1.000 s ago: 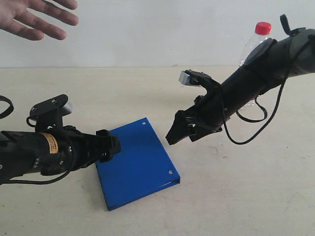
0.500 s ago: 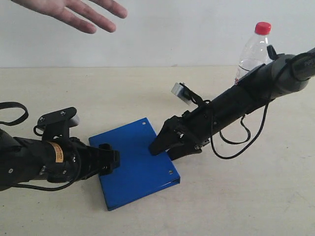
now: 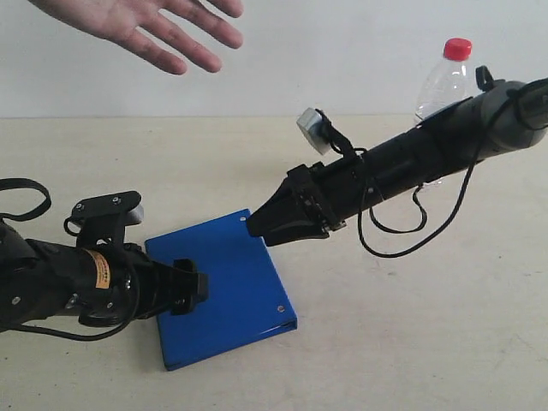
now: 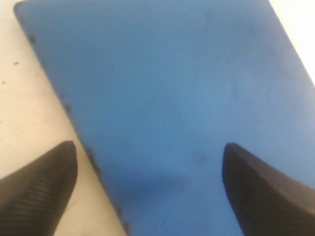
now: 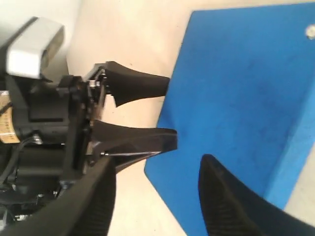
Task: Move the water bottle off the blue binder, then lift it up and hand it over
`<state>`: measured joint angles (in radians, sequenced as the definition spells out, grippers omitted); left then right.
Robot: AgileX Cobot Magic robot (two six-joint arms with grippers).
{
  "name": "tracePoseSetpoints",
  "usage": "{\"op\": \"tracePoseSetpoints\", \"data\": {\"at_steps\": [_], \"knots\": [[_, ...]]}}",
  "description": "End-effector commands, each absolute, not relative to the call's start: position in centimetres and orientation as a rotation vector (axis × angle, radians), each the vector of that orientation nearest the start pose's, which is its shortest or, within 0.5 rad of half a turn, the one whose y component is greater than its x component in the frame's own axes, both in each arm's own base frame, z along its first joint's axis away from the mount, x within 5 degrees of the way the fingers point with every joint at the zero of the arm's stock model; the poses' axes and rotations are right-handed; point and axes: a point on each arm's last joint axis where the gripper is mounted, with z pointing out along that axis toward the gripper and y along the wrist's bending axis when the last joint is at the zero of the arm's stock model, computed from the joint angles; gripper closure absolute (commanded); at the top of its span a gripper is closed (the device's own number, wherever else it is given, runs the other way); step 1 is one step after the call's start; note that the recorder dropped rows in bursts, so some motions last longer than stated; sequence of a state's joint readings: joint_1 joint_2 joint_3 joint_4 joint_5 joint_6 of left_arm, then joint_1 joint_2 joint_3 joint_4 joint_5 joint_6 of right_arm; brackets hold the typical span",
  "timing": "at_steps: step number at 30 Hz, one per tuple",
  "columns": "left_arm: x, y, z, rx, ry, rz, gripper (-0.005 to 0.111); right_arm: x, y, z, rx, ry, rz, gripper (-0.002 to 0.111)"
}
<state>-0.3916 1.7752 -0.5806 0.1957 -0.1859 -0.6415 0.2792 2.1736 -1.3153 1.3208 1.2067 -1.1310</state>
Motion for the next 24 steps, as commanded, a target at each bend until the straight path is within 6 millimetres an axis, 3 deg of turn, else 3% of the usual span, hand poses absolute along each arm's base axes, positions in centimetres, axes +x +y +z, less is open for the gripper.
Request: {"op": "tracePoseSetpoints", "data": {"at_steps": [1,9,16,24], "knots": [[25.9,-10.9,10.3,-0.110,2.559,-0.387,0.032,35.5,18.7,14.6,-0.813,2.427,1.596,0.064],[25.8,-10.9,10.3,-0.241,2.565,-0.424,0.032,35.3,18.5,14.1,-0.817,2.484,1.578,0.064],[26.2,-11.2,10.7,-0.269,2.507,-0.483,0.032,36.3,17.7,12.5,-0.673,2.656,1.302,0.064],[27.0,-12.1,11.7,-0.278,2.365,-0.639,0.032,36.3,17.7,12.0,-0.642,2.673,1.316,0.064]]}}
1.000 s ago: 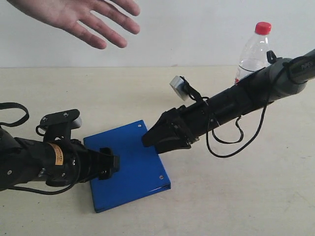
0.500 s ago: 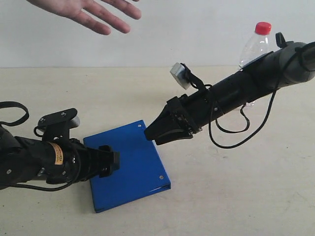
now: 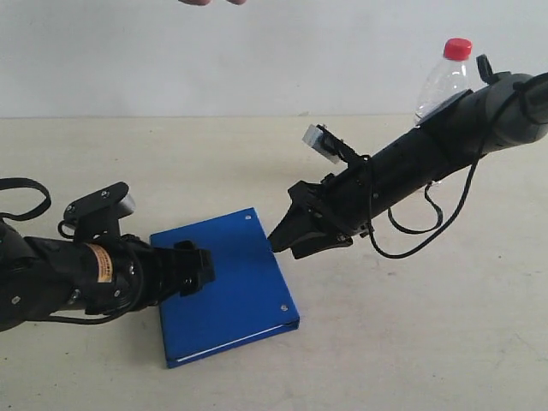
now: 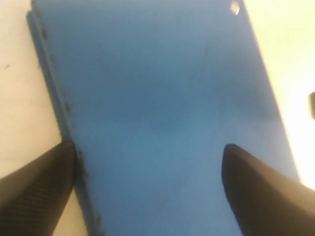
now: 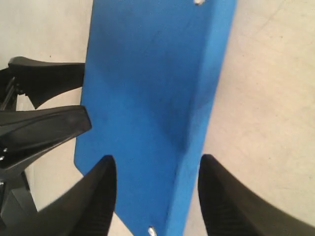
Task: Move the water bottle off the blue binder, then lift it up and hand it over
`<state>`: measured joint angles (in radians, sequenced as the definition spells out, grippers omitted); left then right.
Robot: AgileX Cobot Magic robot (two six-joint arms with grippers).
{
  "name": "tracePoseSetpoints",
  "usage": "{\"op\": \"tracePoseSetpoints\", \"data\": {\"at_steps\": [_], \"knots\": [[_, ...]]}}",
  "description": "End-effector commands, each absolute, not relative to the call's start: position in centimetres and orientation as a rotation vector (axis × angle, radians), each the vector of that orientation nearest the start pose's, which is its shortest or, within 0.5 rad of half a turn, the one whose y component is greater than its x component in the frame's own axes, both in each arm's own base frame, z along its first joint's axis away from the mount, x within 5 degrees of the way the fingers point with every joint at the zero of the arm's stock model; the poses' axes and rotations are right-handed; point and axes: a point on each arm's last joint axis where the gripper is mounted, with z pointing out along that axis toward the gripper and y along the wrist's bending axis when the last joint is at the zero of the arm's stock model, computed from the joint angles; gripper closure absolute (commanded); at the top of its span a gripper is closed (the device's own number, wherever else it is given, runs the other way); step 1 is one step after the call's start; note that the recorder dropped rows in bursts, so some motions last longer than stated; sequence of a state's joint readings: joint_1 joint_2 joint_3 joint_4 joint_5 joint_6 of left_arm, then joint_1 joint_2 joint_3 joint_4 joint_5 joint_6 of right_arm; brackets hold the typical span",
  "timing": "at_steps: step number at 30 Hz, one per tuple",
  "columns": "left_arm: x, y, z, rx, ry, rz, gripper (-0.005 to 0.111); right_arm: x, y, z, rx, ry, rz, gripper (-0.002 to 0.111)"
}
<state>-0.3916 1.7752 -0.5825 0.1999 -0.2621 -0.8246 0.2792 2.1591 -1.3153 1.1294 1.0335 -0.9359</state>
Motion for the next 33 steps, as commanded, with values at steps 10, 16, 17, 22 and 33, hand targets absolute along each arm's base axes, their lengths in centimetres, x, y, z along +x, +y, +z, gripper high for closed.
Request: {"op": "tracePoseSetpoints", "data": {"at_steps": [10,16,17,22,33], "knots": [[26.9,-14.0,13.3,-0.148,2.227,-0.936,0.032,35.7,18.1,10.5,-0.666,2.683,1.472,0.064],[26.3,-15.1,13.9,0.025,2.182,-1.065,0.073,35.5,18.4,11.1,-0.716,2.606,1.578,0.064],[26.3,-14.9,13.7,0.019,2.204,-1.040,0.091,35.4,18.4,11.1,-0.744,2.586,1.579,0.064],[26.5,-13.9,13.0,0.094,2.251,-0.886,0.102,36.0,16.8,12.2,-0.832,2.502,1.517,0.064],[26.9,-13.8,15.2,0.158,2.069,-1.024,0.102,35.0,14.3,12.4,-0.907,2.617,1.383,0.039]]}}
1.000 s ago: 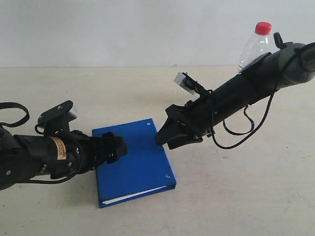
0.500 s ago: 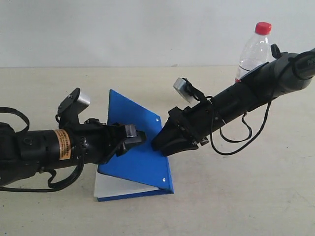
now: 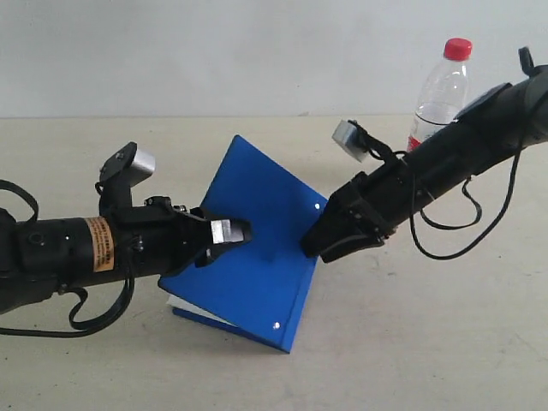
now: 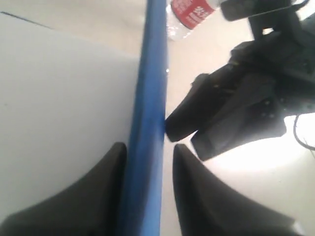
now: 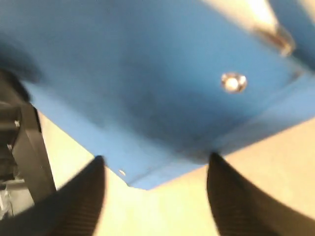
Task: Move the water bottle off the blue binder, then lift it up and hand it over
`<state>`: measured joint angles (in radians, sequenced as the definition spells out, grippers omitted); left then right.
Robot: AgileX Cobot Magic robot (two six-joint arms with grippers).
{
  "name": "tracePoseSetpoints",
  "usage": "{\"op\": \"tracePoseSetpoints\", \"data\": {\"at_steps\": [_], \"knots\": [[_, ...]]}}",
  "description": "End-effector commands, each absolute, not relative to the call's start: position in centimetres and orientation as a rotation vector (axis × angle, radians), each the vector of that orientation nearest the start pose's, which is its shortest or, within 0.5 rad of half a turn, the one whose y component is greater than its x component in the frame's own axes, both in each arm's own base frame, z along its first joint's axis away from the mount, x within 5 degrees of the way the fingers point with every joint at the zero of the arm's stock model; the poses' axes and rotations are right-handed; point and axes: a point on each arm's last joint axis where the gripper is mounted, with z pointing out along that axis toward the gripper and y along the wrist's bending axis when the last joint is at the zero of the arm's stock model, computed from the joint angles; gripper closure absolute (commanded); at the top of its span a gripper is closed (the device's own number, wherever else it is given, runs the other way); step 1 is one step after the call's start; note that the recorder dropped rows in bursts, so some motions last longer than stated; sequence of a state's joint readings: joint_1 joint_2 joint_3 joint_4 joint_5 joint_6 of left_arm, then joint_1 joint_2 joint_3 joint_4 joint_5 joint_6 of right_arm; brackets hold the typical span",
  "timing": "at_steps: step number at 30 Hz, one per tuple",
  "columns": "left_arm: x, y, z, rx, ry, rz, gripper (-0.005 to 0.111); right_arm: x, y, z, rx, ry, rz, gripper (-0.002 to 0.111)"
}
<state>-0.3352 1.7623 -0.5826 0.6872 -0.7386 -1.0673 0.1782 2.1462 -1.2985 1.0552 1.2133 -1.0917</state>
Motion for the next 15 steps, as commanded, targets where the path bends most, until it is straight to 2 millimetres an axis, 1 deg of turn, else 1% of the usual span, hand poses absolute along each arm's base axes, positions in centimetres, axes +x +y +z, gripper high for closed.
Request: {"op": "tracePoseSetpoints", "data": {"at_steps": [1,3,4,6,9,11,15], "knots": [[26.9,-13.8,15.2,0.158,2.075,-1.018,0.102,35.0,14.3,12.2,-0.911,2.619,1.363,0.031],[27.0,-13.5,15.1,0.128,2.085,-0.998,0.102,34.9,14.3,12.0,-0.919,2.618,1.341,0.020],[27.2,-13.2,15.1,0.106,2.081,-0.987,0.102,35.0,14.2,11.9,-0.918,2.622,1.328,0.018],[27.6,-12.6,15.1,0.071,2.068,-0.960,0.102,35.0,14.1,11.8,-0.938,2.623,1.308,0.017],[28.3,-11.5,15.4,-0.021,2.031,-0.945,0.102,35.2,14.1,11.7,-0.922,2.620,1.278,0.017],[28.4,-11.4,15.6,-0.015,2.006,-0.959,0.102,35.5,14.1,11.6,-0.891,2.616,1.246,0.017],[28.0,-11.8,15.9,0.056,1.990,-1.023,0.102,36.0,14.4,11.6,-0.880,2.566,1.199,0.017]]}}
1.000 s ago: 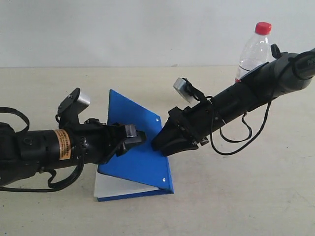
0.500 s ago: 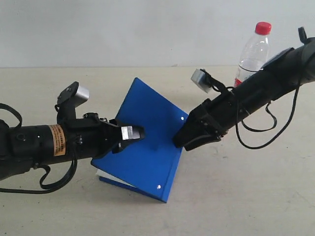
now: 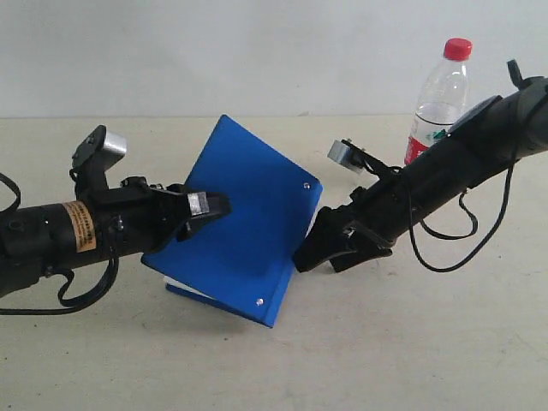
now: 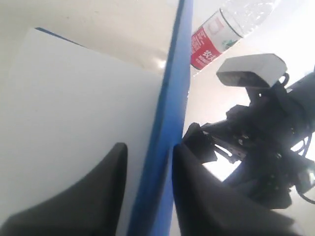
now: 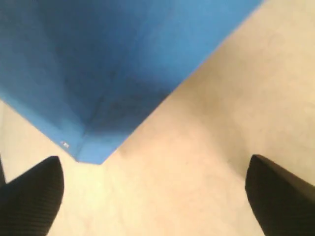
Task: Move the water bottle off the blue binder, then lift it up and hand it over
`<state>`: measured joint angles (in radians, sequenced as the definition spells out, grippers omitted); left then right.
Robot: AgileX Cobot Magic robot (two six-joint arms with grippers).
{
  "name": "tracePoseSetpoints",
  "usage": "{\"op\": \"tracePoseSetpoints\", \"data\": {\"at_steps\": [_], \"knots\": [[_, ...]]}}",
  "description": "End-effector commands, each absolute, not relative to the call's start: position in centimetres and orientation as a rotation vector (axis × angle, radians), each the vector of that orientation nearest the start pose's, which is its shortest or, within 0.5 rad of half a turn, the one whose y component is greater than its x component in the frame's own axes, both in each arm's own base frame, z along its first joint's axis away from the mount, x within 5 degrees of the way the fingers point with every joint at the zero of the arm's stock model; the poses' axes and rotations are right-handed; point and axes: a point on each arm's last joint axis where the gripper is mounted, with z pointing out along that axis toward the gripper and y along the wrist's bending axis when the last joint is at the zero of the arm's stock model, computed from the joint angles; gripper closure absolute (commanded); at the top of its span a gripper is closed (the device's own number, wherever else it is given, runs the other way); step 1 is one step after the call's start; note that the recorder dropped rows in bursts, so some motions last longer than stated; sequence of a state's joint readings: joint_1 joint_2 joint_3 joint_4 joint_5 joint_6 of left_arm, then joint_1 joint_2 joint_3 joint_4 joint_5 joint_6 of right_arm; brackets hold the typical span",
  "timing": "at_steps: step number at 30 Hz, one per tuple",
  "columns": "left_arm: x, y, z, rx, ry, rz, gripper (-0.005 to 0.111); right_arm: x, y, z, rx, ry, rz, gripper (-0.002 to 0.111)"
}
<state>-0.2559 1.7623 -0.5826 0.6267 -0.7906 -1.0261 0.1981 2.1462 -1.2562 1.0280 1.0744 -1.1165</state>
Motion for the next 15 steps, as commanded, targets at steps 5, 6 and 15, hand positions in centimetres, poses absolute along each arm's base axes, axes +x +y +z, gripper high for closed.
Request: {"op": "tracePoseSetpoints", "data": {"at_steps": [5,6,15], "knots": [[27.9,-12.1,16.3,0.057,1.953,-1.097,0.102,35.9,15.9,12.2,-0.912,2.444,1.268,0.017],[27.9,-12.2,16.5,0.052,1.938,-1.118,0.102,35.9,16.2,12.2,-0.916,2.436,1.261,0.017],[27.5,-12.2,15.6,0.064,2.052,-1.098,0.102,35.9,17.9,14.9,-0.873,2.090,1.562,0.017]]}}
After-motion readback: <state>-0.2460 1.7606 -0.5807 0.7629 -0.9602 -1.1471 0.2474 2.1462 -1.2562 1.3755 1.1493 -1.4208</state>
